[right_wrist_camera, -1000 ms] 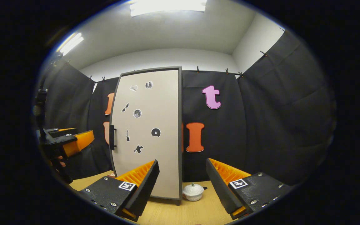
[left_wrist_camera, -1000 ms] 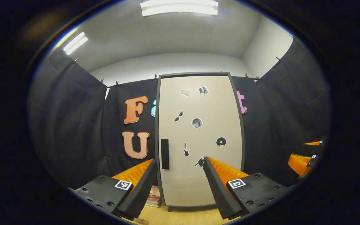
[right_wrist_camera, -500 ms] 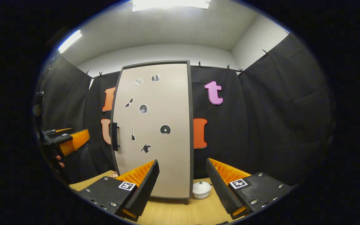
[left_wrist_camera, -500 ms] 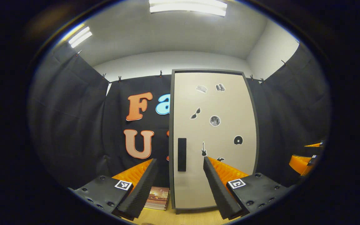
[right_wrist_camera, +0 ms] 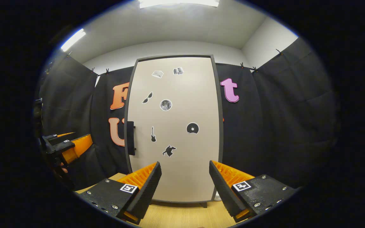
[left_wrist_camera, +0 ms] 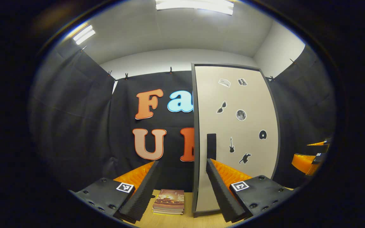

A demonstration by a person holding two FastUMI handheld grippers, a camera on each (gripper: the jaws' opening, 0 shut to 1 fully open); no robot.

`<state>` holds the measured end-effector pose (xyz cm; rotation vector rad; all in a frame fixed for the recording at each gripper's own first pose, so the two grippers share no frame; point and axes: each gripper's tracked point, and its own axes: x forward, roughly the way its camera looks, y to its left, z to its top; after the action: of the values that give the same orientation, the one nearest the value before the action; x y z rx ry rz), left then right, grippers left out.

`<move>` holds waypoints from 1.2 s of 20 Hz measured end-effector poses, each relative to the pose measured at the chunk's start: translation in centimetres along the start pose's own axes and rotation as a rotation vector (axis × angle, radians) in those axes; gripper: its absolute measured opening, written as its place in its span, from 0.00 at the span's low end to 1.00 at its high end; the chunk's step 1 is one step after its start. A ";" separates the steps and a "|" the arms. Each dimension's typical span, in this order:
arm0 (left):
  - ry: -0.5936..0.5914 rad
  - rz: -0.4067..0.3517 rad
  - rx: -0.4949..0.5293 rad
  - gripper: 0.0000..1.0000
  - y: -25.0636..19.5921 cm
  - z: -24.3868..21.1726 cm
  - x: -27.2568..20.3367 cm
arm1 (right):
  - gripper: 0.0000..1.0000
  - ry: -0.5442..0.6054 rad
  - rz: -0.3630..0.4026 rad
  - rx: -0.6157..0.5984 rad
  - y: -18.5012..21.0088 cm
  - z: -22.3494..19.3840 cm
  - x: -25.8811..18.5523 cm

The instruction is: Open the cabinet door with the right hand, grasp the bottle in the cabinet with the left hand and place it on the coaster, then close the cabinet door with the right hand.

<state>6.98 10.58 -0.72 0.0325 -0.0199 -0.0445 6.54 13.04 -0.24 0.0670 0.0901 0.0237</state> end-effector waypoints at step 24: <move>0.112 0.257 -0.018 0.96 21.9 -6.9 -2.8 | 0.69 0.262 0.097 0.107 18.5 -2.8 18.7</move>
<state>5.30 32.84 -6.91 0.0147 0.0886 0.2143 24.48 32.23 -3.47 0.1755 0.3504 0.1242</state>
